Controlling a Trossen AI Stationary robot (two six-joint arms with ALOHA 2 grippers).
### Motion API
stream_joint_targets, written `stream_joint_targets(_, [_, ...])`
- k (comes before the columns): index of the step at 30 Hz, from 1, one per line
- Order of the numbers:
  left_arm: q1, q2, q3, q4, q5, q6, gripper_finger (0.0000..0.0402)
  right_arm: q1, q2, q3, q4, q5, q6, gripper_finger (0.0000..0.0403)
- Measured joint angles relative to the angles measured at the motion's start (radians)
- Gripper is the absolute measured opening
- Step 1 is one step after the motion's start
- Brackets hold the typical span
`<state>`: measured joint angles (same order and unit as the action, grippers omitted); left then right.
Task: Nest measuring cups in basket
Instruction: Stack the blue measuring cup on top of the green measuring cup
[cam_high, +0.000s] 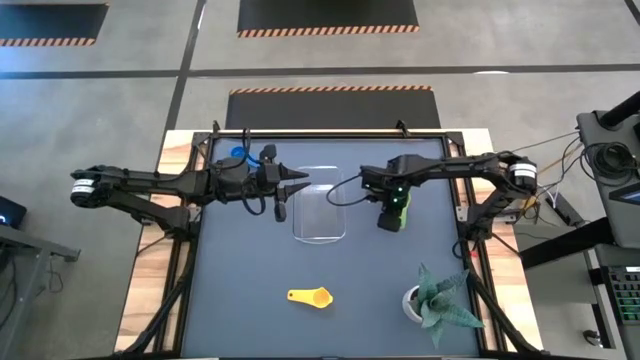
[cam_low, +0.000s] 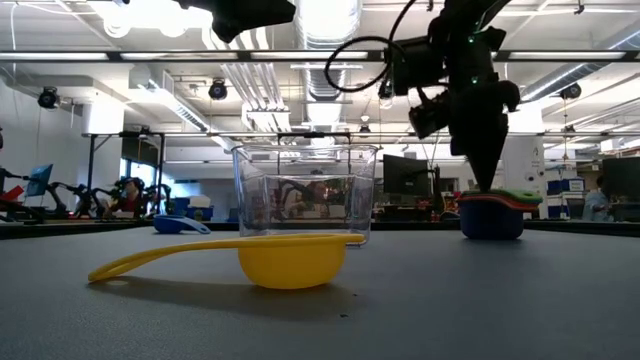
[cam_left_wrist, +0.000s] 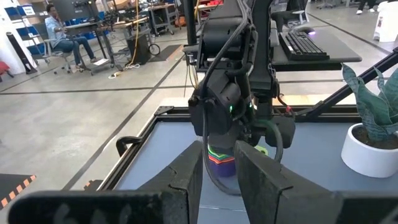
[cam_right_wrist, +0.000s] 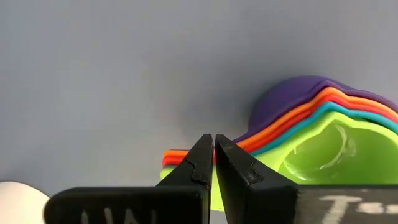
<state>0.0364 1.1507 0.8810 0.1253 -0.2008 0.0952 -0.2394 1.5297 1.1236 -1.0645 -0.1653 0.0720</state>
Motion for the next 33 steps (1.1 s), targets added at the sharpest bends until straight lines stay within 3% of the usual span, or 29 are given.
stream_joint_targets(12, [0.000,-0.002,-0.001,-0.052,0.000,-0.028,0.0077,0.000,-0.249,0.010,0.083,0.008,0.066,0.0009])
stream_joint_targets(20, [-0.004,-0.033,0.026,-0.228,0.000,-0.155,0.0077,0.043,-0.439,-0.059,0.256,0.010,0.070,0.0009])
stream_joint_targets(23, [-0.006,-0.046,0.064,-0.370,-0.027,-0.211,0.0077,0.073,-0.486,-0.093,0.303,0.010,0.069,0.0009])
stream_joint_targets(29, [0.004,-0.039,0.160,-0.769,-0.239,-0.354,0.0077,0.118,-0.531,-0.141,0.377,0.023,0.039,0.0009])
stream_joint_targets(33, [0.031,-0.031,0.188,-0.939,-0.261,-0.454,0.0077,0.140,-0.534,-0.145,0.398,0.054,-0.004,0.0009])
